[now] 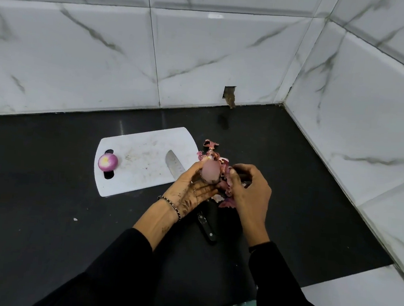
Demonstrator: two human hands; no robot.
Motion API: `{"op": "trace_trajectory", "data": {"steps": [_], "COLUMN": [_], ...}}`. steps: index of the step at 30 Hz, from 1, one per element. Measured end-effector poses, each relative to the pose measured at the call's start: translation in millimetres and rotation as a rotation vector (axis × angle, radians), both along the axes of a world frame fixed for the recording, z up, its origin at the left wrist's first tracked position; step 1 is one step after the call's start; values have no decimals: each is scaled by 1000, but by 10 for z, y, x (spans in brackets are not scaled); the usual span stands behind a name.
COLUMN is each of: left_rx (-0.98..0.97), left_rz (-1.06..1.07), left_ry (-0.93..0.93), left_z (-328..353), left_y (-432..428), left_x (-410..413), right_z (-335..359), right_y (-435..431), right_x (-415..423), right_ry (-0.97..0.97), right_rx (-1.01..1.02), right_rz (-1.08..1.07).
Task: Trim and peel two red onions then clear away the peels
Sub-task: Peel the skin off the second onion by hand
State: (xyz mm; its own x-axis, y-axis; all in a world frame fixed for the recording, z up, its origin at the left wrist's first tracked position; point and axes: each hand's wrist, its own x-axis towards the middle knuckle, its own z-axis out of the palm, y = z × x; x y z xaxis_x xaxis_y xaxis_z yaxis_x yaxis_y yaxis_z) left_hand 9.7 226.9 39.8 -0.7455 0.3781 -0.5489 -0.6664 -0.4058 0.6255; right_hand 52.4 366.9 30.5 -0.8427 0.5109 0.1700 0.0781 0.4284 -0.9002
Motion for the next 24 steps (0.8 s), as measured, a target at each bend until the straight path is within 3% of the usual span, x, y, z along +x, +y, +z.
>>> {"op": "trace_trajectory", "data": {"steps": [7,12,16,19,24], "left_rx": [12,29,11,-36,-124], "left_rz": [59,58,58,92,74], "left_ry": [-15,12,16,-12,-4], "left_z": [-1,22,-6,-43,-107], "left_y": [30,133,205,261,277], "left_x": [-19,9,-18,-66,-138], "right_z": [-24,114,68,19,18], "right_y": [157,114,127,108,137], "right_x": [-107,10,59,61,35], "right_ry": [-90,56,116,150,168], "right_rx": [272,135,207,238,64], "right_rz": [118,229,312,263,217]}}
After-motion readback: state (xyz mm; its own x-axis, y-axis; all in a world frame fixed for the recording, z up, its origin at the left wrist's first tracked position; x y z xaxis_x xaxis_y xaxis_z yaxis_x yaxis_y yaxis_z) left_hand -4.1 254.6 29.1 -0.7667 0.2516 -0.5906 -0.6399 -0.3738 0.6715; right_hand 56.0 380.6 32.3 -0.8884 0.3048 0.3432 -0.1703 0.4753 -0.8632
